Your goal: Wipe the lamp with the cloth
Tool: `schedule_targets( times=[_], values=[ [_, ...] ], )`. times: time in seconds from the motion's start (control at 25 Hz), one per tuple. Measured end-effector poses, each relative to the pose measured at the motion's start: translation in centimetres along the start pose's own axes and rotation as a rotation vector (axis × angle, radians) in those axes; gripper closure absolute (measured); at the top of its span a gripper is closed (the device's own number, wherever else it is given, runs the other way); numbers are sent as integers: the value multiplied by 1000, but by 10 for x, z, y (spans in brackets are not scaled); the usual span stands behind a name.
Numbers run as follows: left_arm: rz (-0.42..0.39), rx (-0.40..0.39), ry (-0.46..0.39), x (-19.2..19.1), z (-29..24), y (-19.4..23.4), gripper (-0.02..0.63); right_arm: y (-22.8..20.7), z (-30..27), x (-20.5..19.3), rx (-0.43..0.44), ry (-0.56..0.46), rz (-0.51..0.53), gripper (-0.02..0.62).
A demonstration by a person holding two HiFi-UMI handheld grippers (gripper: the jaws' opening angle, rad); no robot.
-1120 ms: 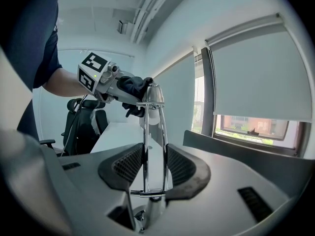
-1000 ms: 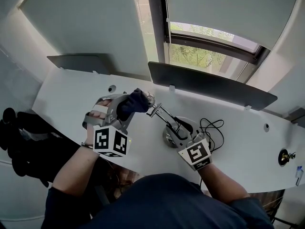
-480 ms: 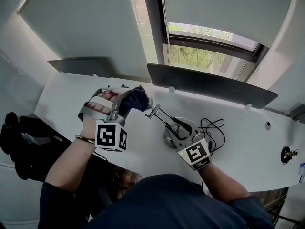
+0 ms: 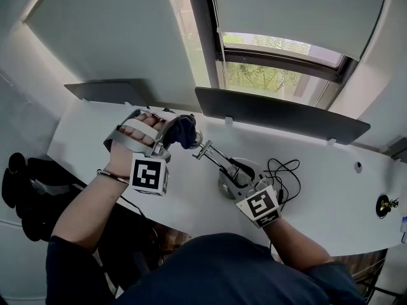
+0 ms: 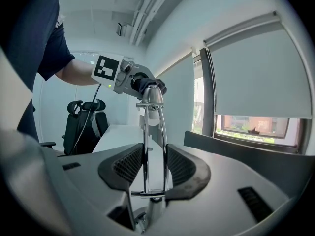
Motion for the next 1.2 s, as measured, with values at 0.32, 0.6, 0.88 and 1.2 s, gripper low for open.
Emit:
schedule_targets(
  times=[0.32, 0.6, 0.88, 1.2],
  values=[
    [-125, -20, 16, 2, -11, 5, 476, 1, -1, 1, 19, -26, -2, 436],
    [-204, -110, -23, 12, -22, -6, 476, 2, -1, -2, 15, -33, -38, 436],
    [-491, 125, -26, 20, -29, 31, 476, 1, 0, 2, 25, -41, -20, 436],
    [-580, 175, -138, 33, -39, 30, 476, 2, 0, 2, 37, -43, -15, 436]
  ],
)
Point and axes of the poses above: the fingertips, and each gripper's own axes: z backward along the fingers, y to its left, x out of its top, the point moved 1 cm from there along z, backward along the fingers, and after that the axes turned 2 degrees about -z, right-handed, at the moved point
